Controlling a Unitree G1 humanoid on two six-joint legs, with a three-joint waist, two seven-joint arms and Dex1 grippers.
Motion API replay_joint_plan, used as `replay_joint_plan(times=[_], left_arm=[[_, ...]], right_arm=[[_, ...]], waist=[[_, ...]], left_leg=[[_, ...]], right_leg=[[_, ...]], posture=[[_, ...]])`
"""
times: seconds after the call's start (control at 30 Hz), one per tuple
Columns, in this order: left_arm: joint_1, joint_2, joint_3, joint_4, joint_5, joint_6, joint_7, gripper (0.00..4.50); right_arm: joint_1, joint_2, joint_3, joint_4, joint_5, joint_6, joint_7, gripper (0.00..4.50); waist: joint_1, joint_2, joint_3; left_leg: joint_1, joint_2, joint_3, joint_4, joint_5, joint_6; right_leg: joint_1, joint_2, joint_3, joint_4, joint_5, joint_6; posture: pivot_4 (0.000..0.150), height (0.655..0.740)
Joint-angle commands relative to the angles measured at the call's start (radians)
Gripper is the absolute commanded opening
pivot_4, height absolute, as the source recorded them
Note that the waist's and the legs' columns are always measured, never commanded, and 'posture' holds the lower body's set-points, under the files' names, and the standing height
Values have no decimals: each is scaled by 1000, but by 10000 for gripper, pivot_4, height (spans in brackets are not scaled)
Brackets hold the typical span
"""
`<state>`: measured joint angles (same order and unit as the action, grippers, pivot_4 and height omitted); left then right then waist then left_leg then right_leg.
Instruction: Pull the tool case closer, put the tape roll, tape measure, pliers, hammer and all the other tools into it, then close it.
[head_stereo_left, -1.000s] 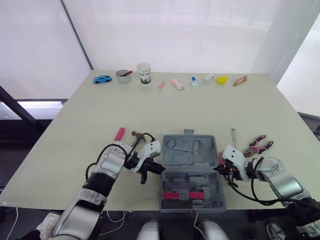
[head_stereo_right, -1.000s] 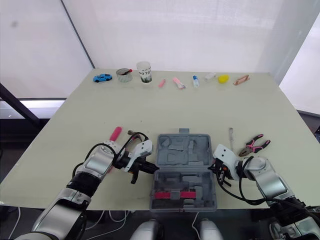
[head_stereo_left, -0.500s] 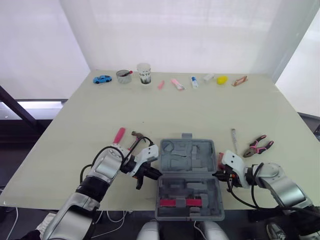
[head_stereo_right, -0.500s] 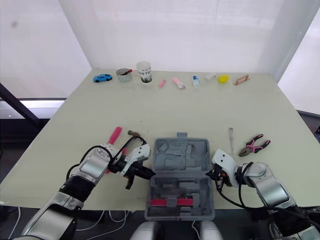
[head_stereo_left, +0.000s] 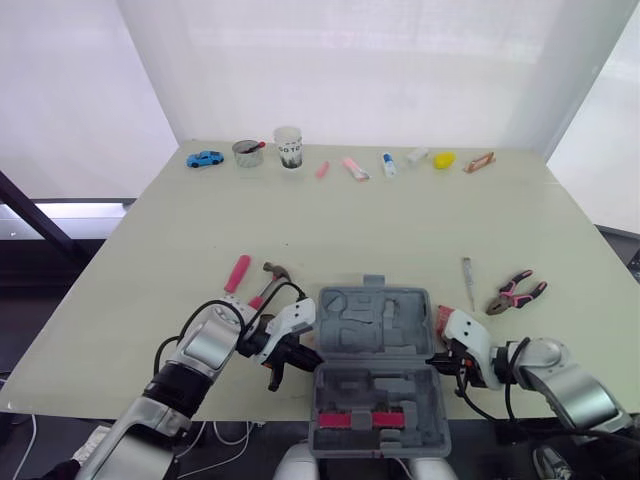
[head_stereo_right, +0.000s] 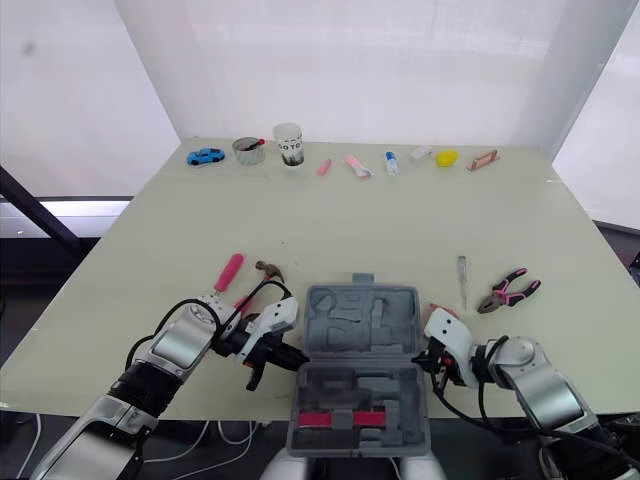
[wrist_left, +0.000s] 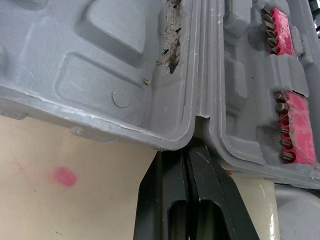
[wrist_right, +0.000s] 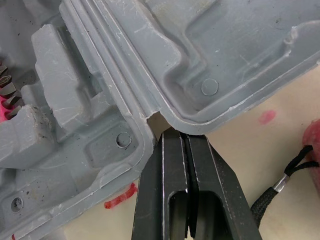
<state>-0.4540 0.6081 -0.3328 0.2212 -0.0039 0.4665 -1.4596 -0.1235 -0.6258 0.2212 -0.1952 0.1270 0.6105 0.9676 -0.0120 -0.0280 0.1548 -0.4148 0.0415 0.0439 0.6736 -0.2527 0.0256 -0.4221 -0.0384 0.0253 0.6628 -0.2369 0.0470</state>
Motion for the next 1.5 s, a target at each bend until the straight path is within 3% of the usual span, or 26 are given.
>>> replay_joint_plan(times=[0.03,1.5], left_arm=[[16,-9,-37,-34,-28,-6,-14,336],[3,-22,-29,97,-27,-82,56,336]], right_arm=[[8,4,-3,-70,39,-1,-1,0],[23,-10,-10,-53,50,-11,-43,0]], waist=[[0,0,0],[2,3,-2]], left_leg=[[0,0,0,0,0,0],[3,0,-2,2,0,0]], right_leg=[[0,0,0,0,0,0],[5,0,-1,0,0,0]], posture=[[1500,7400],[1500,7400]])
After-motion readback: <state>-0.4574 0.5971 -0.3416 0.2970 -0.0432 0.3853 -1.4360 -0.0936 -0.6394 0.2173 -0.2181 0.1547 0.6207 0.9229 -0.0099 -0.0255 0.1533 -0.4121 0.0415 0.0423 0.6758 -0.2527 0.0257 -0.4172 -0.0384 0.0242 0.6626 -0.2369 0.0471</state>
